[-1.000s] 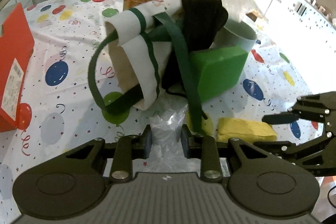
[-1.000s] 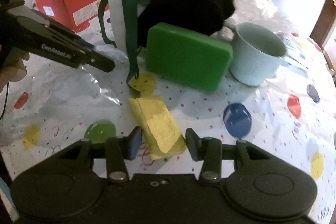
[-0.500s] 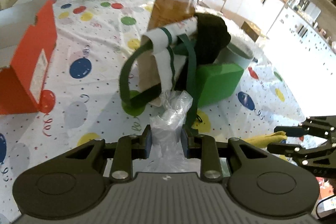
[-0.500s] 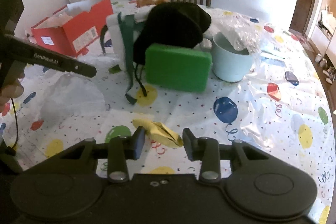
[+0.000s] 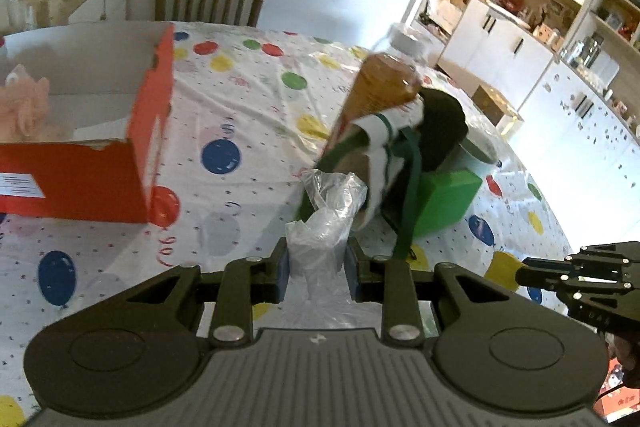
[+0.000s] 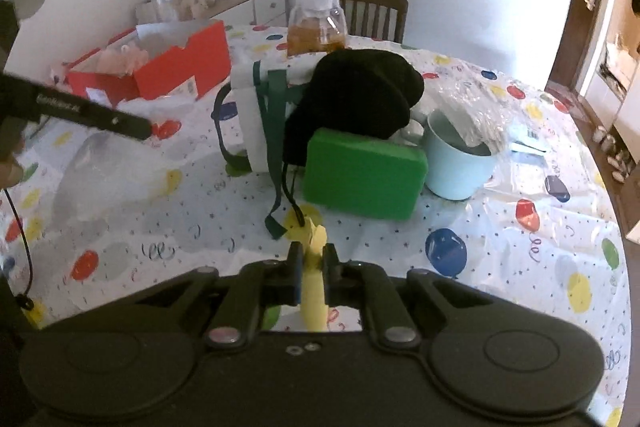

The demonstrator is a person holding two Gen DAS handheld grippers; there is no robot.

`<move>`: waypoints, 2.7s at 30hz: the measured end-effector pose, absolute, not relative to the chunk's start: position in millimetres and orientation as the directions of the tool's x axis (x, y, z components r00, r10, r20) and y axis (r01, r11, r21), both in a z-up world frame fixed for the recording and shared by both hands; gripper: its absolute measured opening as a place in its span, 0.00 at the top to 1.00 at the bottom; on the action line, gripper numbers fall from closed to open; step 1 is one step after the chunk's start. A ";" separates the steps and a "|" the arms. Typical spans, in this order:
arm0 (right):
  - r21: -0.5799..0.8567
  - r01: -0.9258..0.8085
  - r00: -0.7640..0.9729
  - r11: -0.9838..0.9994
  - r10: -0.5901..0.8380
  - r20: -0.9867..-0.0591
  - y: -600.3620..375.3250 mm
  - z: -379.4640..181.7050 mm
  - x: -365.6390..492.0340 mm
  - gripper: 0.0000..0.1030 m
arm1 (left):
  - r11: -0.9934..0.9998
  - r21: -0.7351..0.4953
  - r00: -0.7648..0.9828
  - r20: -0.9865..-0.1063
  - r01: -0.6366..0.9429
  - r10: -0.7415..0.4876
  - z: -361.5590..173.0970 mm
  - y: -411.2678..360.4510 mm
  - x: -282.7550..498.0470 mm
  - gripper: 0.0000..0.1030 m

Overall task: Organize soft objects
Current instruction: 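Carry the plastic bag with the left tool while the right tool carries the yellow cloth to the box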

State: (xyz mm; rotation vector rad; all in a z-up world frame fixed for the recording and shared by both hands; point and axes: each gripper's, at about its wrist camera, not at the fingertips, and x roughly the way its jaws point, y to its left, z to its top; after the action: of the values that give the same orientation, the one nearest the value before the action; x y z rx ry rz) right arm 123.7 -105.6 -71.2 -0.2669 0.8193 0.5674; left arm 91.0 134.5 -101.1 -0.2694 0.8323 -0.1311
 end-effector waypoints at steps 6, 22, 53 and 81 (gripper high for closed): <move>0.006 -0.562 0.570 0.827 0.392 -0.722 -88.3 -52.4 124.2 0.92 | 0.953 -0.302 0.681 -0.702 -0.021 -0.208 -88.4 165.9 86.1 0.74; 0.020 -0.683 0.592 0.730 0.571 -0.569 39.7 23.8 148.5 0.92 | 0.977 -0.210 0.750 -0.653 -0.042 -0.108 -27.1 256.0 96.4 0.74; 0.093 -0.683 0.505 0.724 0.561 -0.656 260.9 -28.1 242.0 0.92 | 0.993 -0.008 0.736 -0.672 -0.118 0.082 -53.6 397.8 223.1 0.73; 0.097 -0.612 0.420 0.785 0.426 -0.801 276.0 -88.0 262.8 0.86 | 1.000 0.001 0.514 -0.858 0.021 -0.009 -137.6 370.7 275.0 0.73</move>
State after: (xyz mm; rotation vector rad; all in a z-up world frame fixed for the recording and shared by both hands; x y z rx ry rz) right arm 262.8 276.0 -88.0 -0.2234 0.9319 0.6573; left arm 275.0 370.7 -137.6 0.0121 1.0306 -0.0182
